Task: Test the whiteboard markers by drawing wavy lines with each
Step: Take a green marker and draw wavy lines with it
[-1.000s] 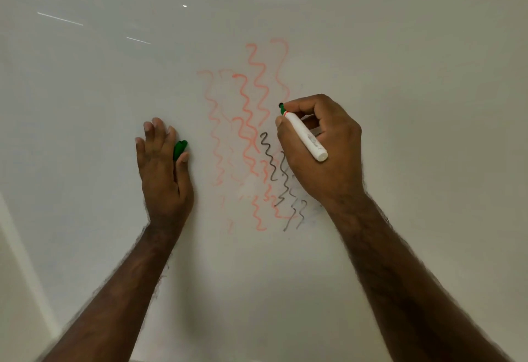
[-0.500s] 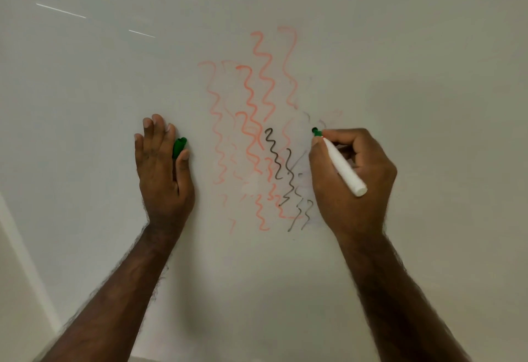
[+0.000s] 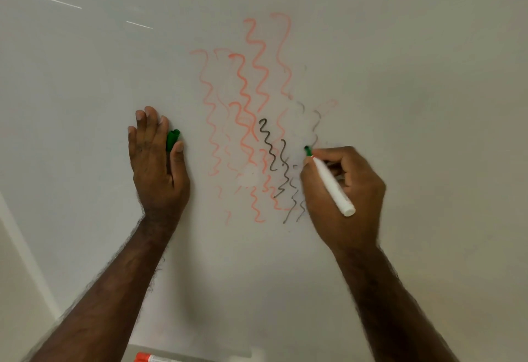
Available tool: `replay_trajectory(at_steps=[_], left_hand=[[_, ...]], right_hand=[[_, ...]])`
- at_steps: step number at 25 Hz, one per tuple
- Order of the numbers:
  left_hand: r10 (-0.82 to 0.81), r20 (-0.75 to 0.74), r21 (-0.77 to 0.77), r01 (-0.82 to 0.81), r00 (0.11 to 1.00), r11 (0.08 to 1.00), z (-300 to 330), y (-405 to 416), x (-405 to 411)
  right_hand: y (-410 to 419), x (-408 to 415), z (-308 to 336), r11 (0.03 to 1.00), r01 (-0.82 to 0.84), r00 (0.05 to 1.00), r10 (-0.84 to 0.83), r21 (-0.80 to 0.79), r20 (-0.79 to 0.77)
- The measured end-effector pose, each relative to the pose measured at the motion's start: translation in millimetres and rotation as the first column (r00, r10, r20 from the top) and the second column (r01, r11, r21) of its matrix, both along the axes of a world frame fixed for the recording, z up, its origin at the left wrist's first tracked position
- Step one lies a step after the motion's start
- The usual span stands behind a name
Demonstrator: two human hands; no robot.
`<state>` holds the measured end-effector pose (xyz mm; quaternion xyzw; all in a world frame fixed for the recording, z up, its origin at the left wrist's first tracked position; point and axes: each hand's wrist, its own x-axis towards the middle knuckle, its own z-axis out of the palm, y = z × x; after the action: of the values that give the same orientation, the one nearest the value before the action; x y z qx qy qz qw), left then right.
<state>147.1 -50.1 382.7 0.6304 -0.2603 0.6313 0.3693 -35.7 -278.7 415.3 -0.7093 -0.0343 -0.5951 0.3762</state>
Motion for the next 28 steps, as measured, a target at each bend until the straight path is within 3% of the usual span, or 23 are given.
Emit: replay_trajectory(at_steps=[3, 6, 8, 11, 13, 18, 20, 23, 25, 28], left_hand=[[0.004, -0.001, -0.003, -0.004, 1.000, 1.000, -0.8, -0.5, 0.1], [0.006, 0.004, -0.010, -0.006, 1.000, 1.000, -1.0, -0.8, -0.7], [0.013, 0.008, -0.007, -0.013, 1.000, 1.000, -0.8, -0.7, -1.2], [0.011, 0.000, -0.008, -0.011, 1.000, 1.000, -1.7, -1.0, -0.8], [0.010, -0.003, -0.013, -0.010, 1.000, 1.000, -2.8, -1.1, -0.8], [0.026, -0.012, -0.022, -0.026, 1.000, 0.999, -4.5, -2.3, -2.4], [0.028, -0.015, -0.016, -0.029, 0.999, 0.999, -5.4, -1.9, -1.7], [0.031, -0.023, -0.005, -0.031, 0.999, 1.000, -6.0, -1.3, -1.7], [0.036, -0.026, -0.009, -0.037, 0.999, 0.999, -6.1, -1.0, -2.0], [0.031, -0.038, -0.026, -0.032, 0.999, 0.999, -7.4, -1.1, -2.8]], right_hand=[[-12.5, -1.2, 7.4, 0.988, 0.145, 0.977, -0.150, 0.043, 0.150], [-8.2, 0.9, 0.4, 0.996, -0.062, 0.998, 0.061, -0.071, -0.013], [-8.9, -1.1, 4.0, 0.986, -0.104, 0.994, 0.099, -0.130, -0.042], [-23.3, -1.4, 29.2, 0.998, 0.060, 0.986, -0.057, -0.014, 0.158], [-23.0, 1.2, 35.4, 0.997, 0.079, 0.975, -0.073, -0.021, 0.210], [3.7, 9.9, -2.2, 0.970, -0.163, 0.985, 0.149, -0.180, -0.088], [-3.8, 7.4, 5.0, 0.985, -0.091, 0.996, 0.093, -0.149, 0.005], [-23.9, 0.4, 29.4, 0.992, 0.122, 0.969, -0.116, -0.016, 0.217], [-23.1, -1.2, 23.0, 0.989, 0.149, 0.967, -0.148, 0.010, 0.209], [-5.7, -0.7, -17.9, 0.995, 0.040, 0.998, -0.035, -0.091, 0.056]])
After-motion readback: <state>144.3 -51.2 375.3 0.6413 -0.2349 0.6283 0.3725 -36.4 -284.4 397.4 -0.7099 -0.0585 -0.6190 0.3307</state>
